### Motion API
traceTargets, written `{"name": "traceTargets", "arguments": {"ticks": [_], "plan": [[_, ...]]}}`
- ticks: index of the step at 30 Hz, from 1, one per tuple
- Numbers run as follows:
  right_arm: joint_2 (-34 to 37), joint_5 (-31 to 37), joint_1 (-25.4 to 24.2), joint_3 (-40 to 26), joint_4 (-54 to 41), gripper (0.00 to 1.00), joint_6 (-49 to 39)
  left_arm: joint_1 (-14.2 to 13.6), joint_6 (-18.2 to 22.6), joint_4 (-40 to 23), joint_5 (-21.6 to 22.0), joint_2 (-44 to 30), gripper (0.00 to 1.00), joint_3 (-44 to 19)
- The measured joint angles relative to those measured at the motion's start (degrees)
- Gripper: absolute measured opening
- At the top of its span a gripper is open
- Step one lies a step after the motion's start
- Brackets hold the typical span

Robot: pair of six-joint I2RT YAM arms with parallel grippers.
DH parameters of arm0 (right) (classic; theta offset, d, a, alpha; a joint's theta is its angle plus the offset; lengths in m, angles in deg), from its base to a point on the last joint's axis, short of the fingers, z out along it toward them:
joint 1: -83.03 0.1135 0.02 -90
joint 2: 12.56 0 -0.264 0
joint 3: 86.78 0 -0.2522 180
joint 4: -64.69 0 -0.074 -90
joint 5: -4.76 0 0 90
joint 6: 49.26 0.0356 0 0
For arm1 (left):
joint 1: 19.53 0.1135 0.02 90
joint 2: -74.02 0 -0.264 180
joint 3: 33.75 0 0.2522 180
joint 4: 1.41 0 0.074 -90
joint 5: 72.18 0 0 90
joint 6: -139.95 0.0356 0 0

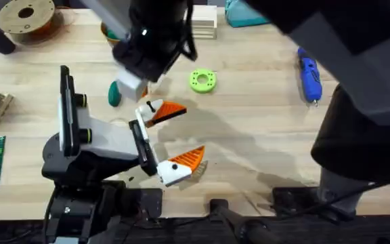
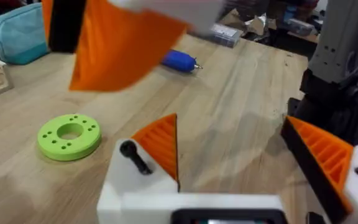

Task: Pick up the gripper from the table and insert it into the empty holder that is missing its gripper. Then pick up a screw, insert it into the mounting hole, and use the screwdriver to tighten it. Finally, clean up the table by picking up the vegetable and placing it into the bucket.

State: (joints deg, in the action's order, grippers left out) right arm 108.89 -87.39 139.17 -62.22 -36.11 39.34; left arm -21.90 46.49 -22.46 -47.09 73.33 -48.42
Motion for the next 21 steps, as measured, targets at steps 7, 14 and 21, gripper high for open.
{"name": "traceTargets", "arguments": {"ticks": [7, 14, 21], "plan": [[-1.8, 0.0, -2.3, -0.4, -0.2, 0.570, 0.2, 0.0, 0.0, 0.0, 0.0, 0.0, 0.986, 0.0], [-1.9, -1.1, -2.3, -0.6, 0.8, 0.570, 0.2, 0.0, 0.0, 0.0, 0.0, 0.0, 0.986, 0.0], [-1.9, -5.3, -2.2, -0.6, 1.5, 0.174, 0.5, 0.0, 0.0, 0.0, 0.0, 0.0, 0.986, 0.0]]}}
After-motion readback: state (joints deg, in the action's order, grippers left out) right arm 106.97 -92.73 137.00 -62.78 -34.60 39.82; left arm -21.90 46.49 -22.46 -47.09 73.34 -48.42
